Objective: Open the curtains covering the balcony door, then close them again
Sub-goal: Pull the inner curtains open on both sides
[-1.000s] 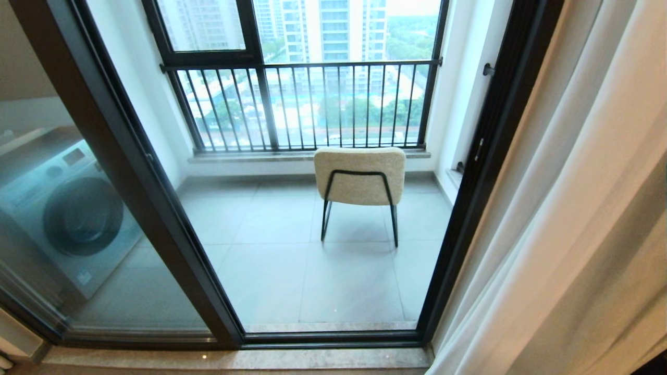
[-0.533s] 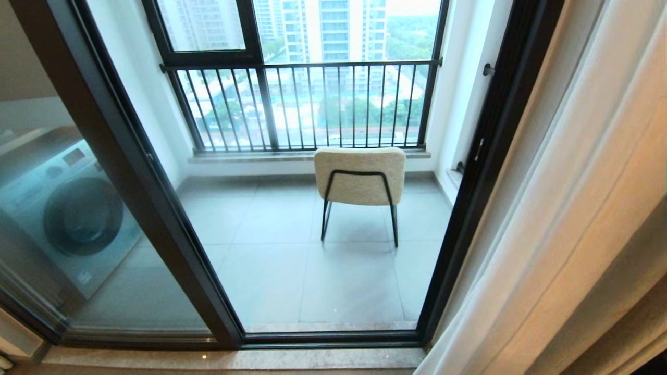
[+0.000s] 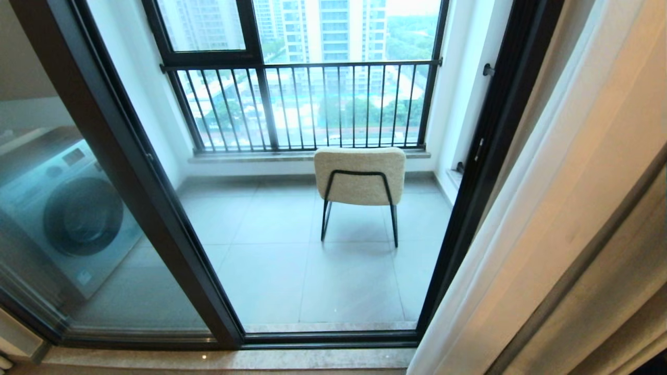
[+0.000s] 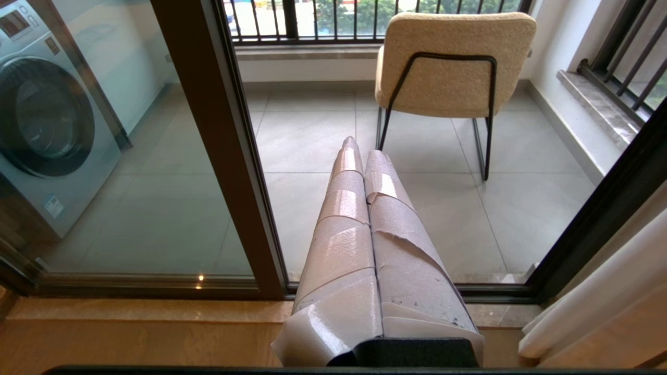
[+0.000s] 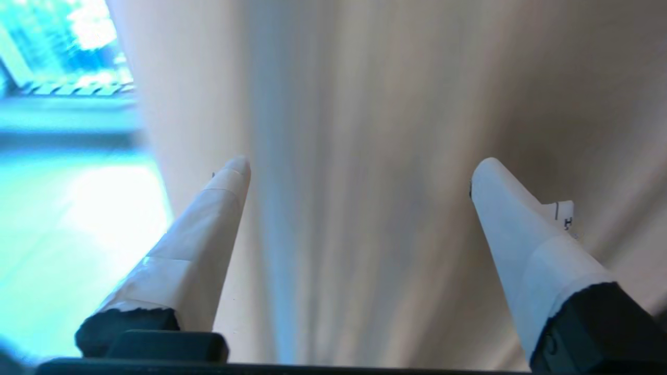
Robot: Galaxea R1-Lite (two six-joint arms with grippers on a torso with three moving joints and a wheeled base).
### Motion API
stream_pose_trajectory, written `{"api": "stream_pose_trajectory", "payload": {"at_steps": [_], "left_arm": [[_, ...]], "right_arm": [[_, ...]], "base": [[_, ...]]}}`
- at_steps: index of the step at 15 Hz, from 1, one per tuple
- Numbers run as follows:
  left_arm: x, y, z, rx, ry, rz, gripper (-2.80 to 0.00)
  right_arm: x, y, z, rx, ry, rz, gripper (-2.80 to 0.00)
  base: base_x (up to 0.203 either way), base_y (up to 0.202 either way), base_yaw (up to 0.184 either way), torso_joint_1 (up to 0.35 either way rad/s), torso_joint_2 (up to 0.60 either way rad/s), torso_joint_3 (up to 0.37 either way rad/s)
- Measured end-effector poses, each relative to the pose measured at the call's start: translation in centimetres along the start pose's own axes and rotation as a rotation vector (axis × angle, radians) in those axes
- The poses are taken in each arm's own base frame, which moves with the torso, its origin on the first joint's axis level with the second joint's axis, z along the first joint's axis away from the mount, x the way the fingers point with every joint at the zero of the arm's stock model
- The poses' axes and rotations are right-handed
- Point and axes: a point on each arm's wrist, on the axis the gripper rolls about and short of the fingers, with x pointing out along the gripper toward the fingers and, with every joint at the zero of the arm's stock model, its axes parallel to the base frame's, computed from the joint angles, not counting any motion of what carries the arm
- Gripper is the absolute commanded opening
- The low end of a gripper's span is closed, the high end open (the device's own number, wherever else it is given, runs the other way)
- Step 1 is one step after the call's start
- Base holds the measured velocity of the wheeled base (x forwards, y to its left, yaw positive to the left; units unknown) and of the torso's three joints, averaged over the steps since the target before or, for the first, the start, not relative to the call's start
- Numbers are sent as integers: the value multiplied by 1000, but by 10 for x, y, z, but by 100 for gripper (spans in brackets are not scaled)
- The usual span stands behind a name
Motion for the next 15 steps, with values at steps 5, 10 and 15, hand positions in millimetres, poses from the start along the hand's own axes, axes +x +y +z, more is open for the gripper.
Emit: {"api": "stream_pose_trajectory", "payload": {"at_steps": [5, 10, 15], "left_arm": [[0, 0, 0, 0, 0, -1, -280], [0, 0, 0, 0, 0, 0, -280], [0, 0, 0, 0, 0, -1, -280]], "right_arm": [[2, 46, -13, 10, -3, 106, 0], [-9, 85, -25, 12, 32, 126, 0], [-41, 117, -34, 7, 95, 86, -280]], "base": [[0, 0, 0, 0, 0, 0], [0, 0, 0, 0, 0, 0], [0, 0, 0, 0, 0, 0]]}}
